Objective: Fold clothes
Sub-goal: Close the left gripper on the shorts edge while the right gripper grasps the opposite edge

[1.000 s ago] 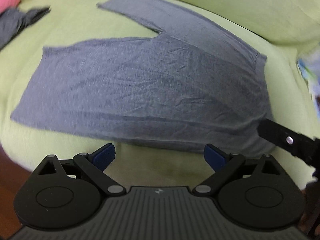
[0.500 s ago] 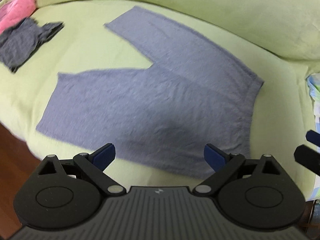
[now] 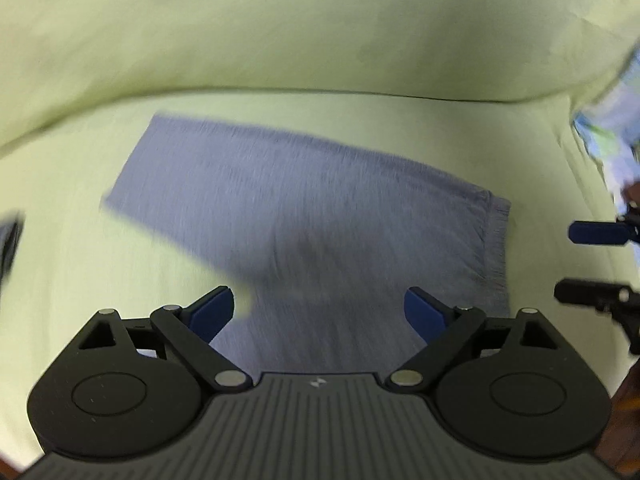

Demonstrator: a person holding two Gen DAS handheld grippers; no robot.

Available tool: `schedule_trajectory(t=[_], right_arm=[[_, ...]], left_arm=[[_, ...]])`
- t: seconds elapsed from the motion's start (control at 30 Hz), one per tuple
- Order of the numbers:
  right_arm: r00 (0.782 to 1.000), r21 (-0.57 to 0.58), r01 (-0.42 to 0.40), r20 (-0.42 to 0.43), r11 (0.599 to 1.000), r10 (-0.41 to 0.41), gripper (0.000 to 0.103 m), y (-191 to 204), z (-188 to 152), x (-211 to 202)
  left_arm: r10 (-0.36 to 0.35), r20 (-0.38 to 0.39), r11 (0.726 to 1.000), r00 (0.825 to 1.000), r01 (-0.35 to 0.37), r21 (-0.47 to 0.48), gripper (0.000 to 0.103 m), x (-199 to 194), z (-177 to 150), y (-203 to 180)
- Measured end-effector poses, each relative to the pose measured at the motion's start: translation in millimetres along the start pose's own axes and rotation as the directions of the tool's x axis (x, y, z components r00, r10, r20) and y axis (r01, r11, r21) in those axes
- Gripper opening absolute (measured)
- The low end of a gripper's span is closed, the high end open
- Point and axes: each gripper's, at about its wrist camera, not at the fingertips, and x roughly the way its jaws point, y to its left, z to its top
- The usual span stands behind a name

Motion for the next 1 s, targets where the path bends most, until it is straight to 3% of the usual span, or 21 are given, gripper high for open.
schedule_trajectory(t=[0.1, 0.2, 0.37, 0.43, 0.67, 0.73, 0.77, 0.8, 0.83, 0.87, 0.93, 1.0], right_arm=[[1.000, 0.003, -0.022, -0.007, 1.000, 0.022, 0.037, -10, 12, 17], [0.999, -0.024, -0.047, -0.006, 0.999, 0.047, 0.037, -20, 23, 39], [0.998, -0.071, -0.060, -0.006, 0.996, 0.060, 0.037, -36, 43, 77], [0.998, -0.081, -0.060, -0.022, 0.995, 0.059, 0.037, -43, 51, 97], [0.998, -0.091, -0.030, -0.055, 0.995, 0.025, 0.037, -55, 73, 152], [0.997, -0.098, -0.011, -0.075, 0.995, 0.004, 0.037, -57, 79, 168], [0.997, -0.104, -0.009, -0.080, 0.995, 0.001, 0.037, -58, 80, 171], [0.996, -0.117, -0.003, -0.087, 0.993, -0.007, 0.037, -58, 82, 175], [0.996, -0.130, 0.001, -0.094, 0.991, -0.013, 0.037, -58, 84, 179], [0.995, -0.140, -0.002, -0.101, 0.990, -0.012, 0.037, -58, 87, 182], [0.994, -0.162, -0.012, -0.112, 0.987, -0.007, 0.037, -59, 92, 189], [0.992, -0.173, -0.033, -0.124, 0.984, 0.011, 0.037, -61, 94, 193]], left_arm=[[-0.012, -0.009, 0.992, 1.000, 0.013, 0.128, 0.079, 21, 28, 6], [-0.010, -0.018, 0.970, 1.000, 0.014, 0.245, 0.078, 43, 48, 10], [-0.033, -0.037, 0.877, 0.999, 0.047, 0.479, 0.078, 79, 81, 15], [-0.048, -0.051, 0.853, 0.998, 0.067, 0.517, 0.078, 86, 89, 18], [-0.097, -0.126, 0.709, 0.987, 0.157, 0.687, 0.078, 135, 119, 30], [-0.102, -0.151, 0.654, 0.983, 0.181, 0.734, 0.078, 147, 121, 30], [-0.115, -0.166, 0.614, 0.979, 0.202, 0.763, 0.078, 152, 121, 30], [-0.119, -0.174, 0.597, 0.978, 0.210, 0.774, 0.078, 154, 120, 29], [-0.126, -0.192, 0.557, 0.973, 0.229, 0.798, 0.076, 159, 119, 28], [-0.127, -0.194, 0.546, 0.973, 0.232, 0.805, 0.076, 160, 117, 27], [-0.129, -0.224, 0.474, 0.966, 0.258, 0.842, 0.076, 168, 114, 27], [-0.125, -0.256, 0.441, 0.959, 0.284, 0.851, 0.073, 173, 112, 32]])
